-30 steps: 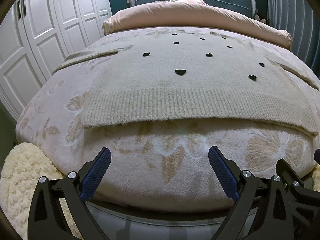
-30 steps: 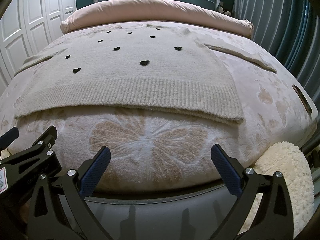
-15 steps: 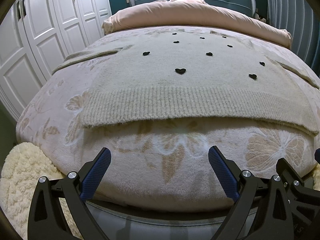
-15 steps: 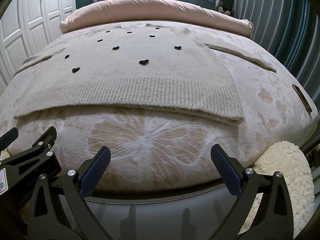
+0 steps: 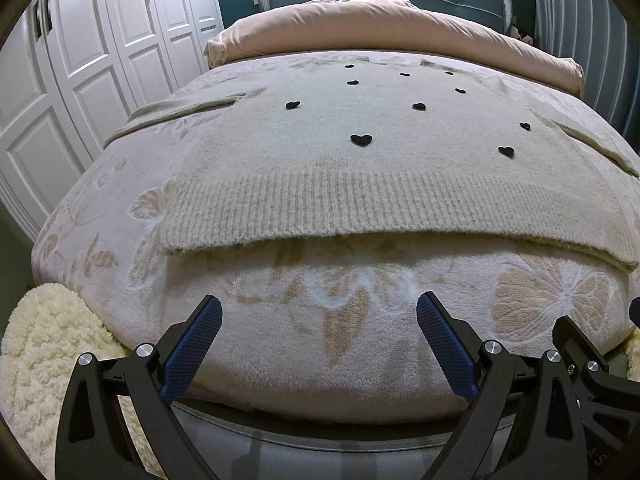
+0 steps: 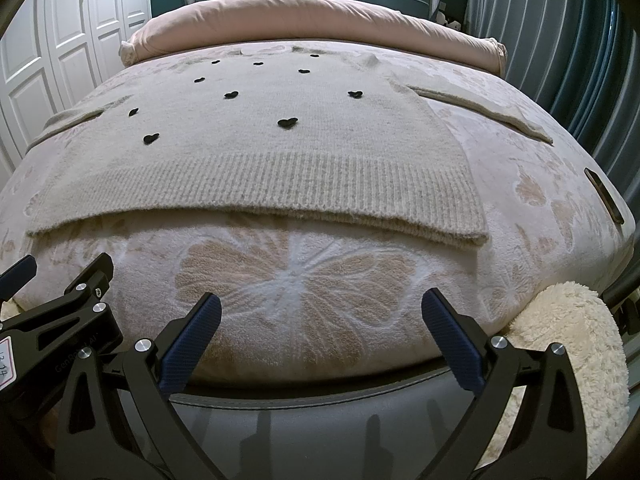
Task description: Fold small clothes
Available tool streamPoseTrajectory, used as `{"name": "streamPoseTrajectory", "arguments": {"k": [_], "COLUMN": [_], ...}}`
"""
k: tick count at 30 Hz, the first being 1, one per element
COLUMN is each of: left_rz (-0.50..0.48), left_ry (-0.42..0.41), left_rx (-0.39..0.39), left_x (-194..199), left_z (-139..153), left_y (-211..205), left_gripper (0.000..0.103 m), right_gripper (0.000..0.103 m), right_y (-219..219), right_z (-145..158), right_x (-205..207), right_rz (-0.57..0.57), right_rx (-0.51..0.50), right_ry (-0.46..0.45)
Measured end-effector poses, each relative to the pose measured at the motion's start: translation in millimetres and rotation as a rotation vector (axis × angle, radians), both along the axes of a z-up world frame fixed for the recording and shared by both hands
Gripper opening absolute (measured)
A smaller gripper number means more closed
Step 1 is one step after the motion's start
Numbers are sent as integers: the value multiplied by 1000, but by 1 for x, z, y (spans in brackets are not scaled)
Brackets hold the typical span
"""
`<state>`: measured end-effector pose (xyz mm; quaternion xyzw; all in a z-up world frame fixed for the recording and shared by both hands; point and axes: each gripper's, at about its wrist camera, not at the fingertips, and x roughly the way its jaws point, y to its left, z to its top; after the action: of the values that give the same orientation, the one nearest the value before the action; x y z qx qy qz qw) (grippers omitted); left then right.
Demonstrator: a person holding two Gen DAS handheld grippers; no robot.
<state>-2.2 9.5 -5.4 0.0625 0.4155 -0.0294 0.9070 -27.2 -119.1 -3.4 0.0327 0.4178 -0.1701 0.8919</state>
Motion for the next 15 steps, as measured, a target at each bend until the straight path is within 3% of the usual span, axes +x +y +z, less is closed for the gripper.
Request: {"name": "streamPoseTrajectory", "arguments": {"k": [15], "left_rz": [-1], "left_ry": [4], "left_rx": [3], "left_x": [0], "left_z": [-1], "left_y": [-1], "left_gripper": [95], "right_gripper": [98], "right_y": [-1], "right_z": [0], "right_x": [0], "right_rz": [-1], "right_rx": [2], "right_ry": [4]}}
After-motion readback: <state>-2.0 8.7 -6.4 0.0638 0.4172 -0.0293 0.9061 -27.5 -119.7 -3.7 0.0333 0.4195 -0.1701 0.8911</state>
